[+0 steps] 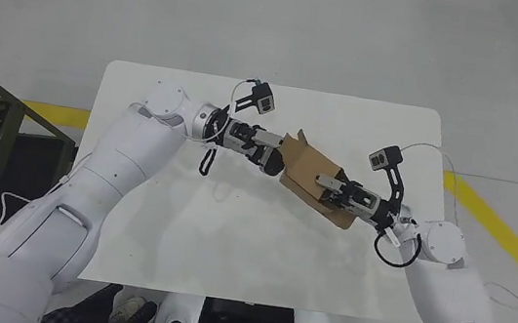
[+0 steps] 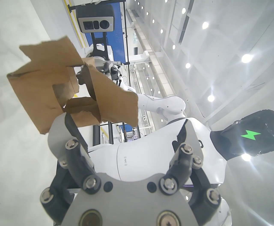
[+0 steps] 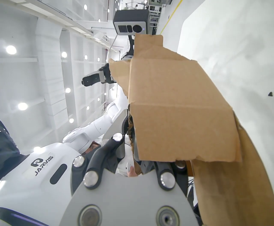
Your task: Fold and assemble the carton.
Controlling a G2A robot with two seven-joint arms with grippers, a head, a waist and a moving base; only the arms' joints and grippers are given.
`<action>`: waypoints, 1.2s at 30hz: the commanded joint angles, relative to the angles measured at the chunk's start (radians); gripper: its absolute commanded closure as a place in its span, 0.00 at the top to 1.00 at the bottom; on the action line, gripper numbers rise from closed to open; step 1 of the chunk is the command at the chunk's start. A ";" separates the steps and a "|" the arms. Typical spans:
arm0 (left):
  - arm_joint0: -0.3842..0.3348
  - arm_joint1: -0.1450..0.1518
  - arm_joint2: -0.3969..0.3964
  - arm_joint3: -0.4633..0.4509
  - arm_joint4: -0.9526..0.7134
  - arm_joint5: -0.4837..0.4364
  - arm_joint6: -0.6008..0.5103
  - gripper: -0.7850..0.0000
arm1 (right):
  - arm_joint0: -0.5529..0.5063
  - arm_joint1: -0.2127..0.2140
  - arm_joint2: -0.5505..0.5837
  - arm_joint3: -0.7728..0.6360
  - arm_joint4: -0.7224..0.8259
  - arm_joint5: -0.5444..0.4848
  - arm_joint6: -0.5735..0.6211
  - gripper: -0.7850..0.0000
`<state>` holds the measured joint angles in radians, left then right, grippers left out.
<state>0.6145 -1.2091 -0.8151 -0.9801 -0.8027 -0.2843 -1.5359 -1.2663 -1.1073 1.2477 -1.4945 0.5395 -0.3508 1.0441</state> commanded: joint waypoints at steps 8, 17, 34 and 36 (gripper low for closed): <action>0.001 0.001 0.012 -0.011 -0.007 0.000 0.000 1.00 | 0.006 -0.002 -0.016 -0.002 -0.006 0.004 0.000 0.00; -0.001 0.002 0.020 -0.014 -0.014 0.000 0.000 1.00 | 0.003 -0.002 -0.019 -0.002 -0.006 0.010 -0.001 0.00; -0.007 0.000 0.030 -0.001 -0.023 0.000 0.000 1.00 | 0.010 -0.002 -0.028 0.006 0.002 0.019 0.012 0.00; -0.008 0.000 0.031 0.001 -0.024 0.000 0.000 1.00 | 0.011 -0.003 -0.030 0.007 0.005 0.019 0.013 0.00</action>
<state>0.6069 -1.2092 -0.7847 -0.9799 -0.8265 -0.2843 -1.5359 -1.2557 -1.1099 1.2188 -1.4878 0.5421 -0.3320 1.0567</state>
